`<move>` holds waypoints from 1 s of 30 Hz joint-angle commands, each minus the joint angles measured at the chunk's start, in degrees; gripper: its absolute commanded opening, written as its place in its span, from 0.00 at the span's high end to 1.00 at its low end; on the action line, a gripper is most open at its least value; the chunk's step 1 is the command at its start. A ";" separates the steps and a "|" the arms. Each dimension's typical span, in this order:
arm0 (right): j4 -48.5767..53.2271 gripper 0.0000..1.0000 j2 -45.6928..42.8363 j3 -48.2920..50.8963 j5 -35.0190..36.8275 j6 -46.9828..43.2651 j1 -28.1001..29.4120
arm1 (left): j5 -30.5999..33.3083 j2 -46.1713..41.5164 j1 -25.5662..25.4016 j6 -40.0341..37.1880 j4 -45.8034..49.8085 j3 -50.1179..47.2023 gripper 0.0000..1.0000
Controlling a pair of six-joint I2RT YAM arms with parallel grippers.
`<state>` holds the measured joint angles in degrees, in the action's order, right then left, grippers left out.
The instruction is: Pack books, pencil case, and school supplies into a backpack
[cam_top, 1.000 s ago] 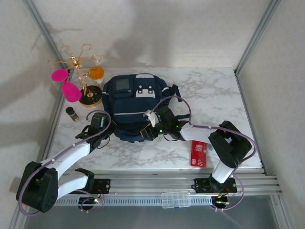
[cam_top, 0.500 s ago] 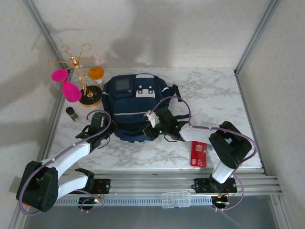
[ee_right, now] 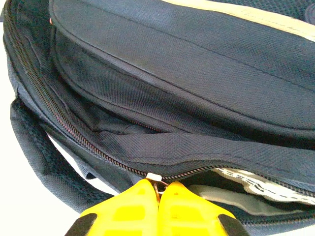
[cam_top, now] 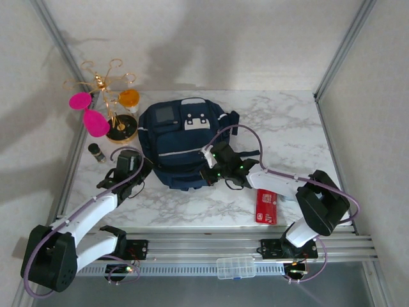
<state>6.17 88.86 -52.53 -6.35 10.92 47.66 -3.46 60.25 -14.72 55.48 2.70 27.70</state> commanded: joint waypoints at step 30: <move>28.80 1.00 9.37 -20.77 8.52 12.12 2.74 | 15.78 9.46 -18.96 23.74 -12.02 -2.52 0.70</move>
<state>28.03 97.56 -71.29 -2.37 24.32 50.30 5.96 69.54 -35.99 80.66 -10.13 23.20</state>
